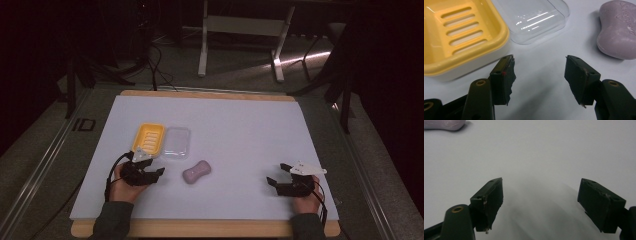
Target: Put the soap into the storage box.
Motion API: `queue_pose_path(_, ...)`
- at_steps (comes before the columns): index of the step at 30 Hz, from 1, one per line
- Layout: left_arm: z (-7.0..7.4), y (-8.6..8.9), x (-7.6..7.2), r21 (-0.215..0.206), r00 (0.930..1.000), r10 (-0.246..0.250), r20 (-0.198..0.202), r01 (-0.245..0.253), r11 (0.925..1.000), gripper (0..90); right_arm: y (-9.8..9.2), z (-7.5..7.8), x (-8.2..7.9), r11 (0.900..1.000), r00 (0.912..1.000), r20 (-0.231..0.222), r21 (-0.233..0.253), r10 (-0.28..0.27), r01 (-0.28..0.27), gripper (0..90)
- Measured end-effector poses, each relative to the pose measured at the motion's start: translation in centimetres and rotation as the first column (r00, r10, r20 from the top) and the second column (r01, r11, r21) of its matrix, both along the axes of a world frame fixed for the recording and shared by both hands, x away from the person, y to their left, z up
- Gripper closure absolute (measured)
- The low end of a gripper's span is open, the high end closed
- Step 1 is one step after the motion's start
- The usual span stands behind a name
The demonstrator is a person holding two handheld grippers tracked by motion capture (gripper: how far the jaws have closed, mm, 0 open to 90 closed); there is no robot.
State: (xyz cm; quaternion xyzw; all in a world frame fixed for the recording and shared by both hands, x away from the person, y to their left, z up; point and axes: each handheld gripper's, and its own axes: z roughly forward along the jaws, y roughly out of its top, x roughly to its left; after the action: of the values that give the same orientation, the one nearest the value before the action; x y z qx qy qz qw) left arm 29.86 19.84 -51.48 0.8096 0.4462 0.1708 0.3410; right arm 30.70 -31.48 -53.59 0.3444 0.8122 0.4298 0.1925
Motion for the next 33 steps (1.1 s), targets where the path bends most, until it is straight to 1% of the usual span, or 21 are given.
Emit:
queue_pose_path(2,0.4,-0.1,0.0,-0.002,1.0,-0.009,-0.001,0.009,1.0,41.4,0.0,0.0,0.0,1.0,1.0,-0.003,0.003,-0.004,0.004,20.2)
queue_pose_path(4,0.8,-0.2,0.0,0.006,0.9999,-0.016,0.001,0.016,0.9999,41.5,0.0,0.0,0.0,1.0,1.0,-0.002,0.003,-0.003,0.003,20.1)
queue_pose_path(8,1.3,-0.5,0.1,0.009,0.9996,-0.029,-0.008,0.029,0.9996,41.5,0.0,0.0,0.0,1.0,1.0,-0.003,0.001,-0.003,0.003,20.1)
queue_pose_path(13,1.7,-1.2,0.1,0.038,0.9987,-0.045,-0.022,0.046,0.9982,41.5,0.0,0.0,0.0,1.0,1.0,-0.006,-0.002,-0.005,0.005,20.0)
queue_pose_path(20,2.1,-2.2,0.3,0.061,0.9964,-0.078,-0.032,0.08,0.995,40.4,0.0,0.0,0.0,1.0,1.0,-0.005,0.001,-0.008,0.008,19.8)
queue_pose_path(22,2.1,-2.2,0.3,0.061,0.9964,-0.078,-0.032,0.08,0.995,40.3,0.0,0.0,0.0,1.0,1.0,-0.005,0.0,-0.008,0.008,19.8)
queue_pose_path(23,2.5,-2.5,0.4,0.058,0.9962,-0.079,-0.037,0.081,0.995,39.9,0.0,0.0,0.0,1.0,1.0,-0.004,-0.001,-0.008,0.008,19.7)
queue_pose_path(24,2.6,-2.6,0.4,0.066,0.9961,-0.076,-0.045,0.079,0.9947,39.9,0.0,0.0,0.0,1.0,1.0,-0.003,-0.002,-0.008,0.008,19.6)
queue_pose_path(25,2.7,-2.7,0.5,0.069,0.9966,-0.068,-0.046,0.071,0.9951,39.9,0.0,0.0,0.0,1.0,1.0,-0.004,-0.001,-0.008,0.008,19.6)
queue_pose_path(28,3.1,-2.7,0.6,0.07,0.9961,-0.07,-0.054,0.074,0.9948,40.0,0.0,0.0,0.0,1.0,1.0,-0.004,-0.001,-0.009,0.009,19.5)
queue_pose_path(31,3.4,-2.9,0.7,0.065,0.996,-0.073,-0.05,0.076,0.9949,40.0,0.0,0.0,0.0,1.0,1.0,-0.003,-0.002,-0.009,0.009,19.4)
queue_pose_path(33,3.6,-3.0,0.8,0.077,0.9959,-0.075,-0.051,0.079,0.9939,40.0,0.0,0.0,0.0,1.0,1.0,-0.003,-0.001,-0.009,0.009,19.3)
